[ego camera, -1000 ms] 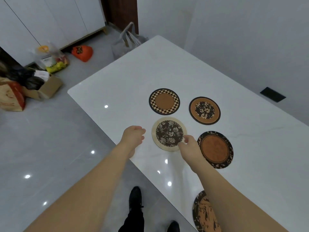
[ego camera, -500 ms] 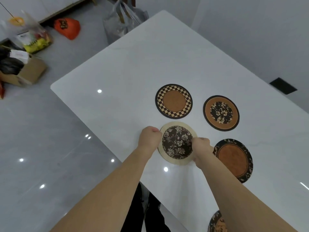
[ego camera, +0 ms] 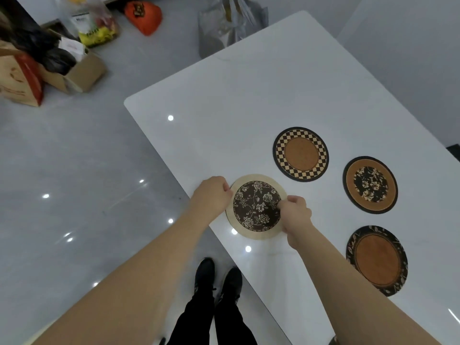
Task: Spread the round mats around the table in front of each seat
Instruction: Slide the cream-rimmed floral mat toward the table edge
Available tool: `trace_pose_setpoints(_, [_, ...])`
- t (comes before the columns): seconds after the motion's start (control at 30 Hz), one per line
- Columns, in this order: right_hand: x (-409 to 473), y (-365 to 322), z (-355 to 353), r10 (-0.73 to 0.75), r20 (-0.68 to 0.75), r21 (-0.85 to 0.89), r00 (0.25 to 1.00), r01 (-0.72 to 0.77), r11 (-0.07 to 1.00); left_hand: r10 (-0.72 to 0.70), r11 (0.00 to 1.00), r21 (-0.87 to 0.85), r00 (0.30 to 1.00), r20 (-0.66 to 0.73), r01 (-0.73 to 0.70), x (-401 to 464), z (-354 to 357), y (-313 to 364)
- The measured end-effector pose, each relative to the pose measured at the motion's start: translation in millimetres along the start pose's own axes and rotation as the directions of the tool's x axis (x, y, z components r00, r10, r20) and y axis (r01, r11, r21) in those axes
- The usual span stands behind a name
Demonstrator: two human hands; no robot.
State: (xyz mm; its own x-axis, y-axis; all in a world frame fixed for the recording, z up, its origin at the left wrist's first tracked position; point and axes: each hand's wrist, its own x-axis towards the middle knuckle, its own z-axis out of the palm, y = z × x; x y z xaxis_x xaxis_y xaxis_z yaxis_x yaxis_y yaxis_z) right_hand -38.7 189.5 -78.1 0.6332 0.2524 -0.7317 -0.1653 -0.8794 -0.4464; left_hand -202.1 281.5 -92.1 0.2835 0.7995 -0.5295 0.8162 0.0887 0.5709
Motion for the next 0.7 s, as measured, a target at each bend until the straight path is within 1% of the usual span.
trace_pose_setpoints(0.07, [-4, -1, 7, -0.017, 0.019, -0.010, 1.000, 0.017, 1.000, 0.014, 0.997, 0.073, 1.000, -0.020, -0.012, 2, -5, -10])
trace_pose_setpoints(0.23, [-14, -2, 22, -0.065, 0.079, -0.055, 0.995, 0.069, 0.996, 0.014, 0.991, 0.132, 1.000, -0.015, -0.012, 4, -17, -28])
trace_pose_setpoints(0.4, [-21, 1, 29, -0.081, 0.119, -0.047, 0.990, 0.087, 0.995, 0.010, 0.995, 0.100, 1.000, -0.004, -0.010, 2, -26, -37])
trace_pose_setpoints(0.7, [-24, 6, 33, -0.112, 0.133, -0.034, 0.985, 0.118, 0.992, 0.021, 0.998, 0.066, 1.000, -0.003, -0.020, -2, -30, -44])
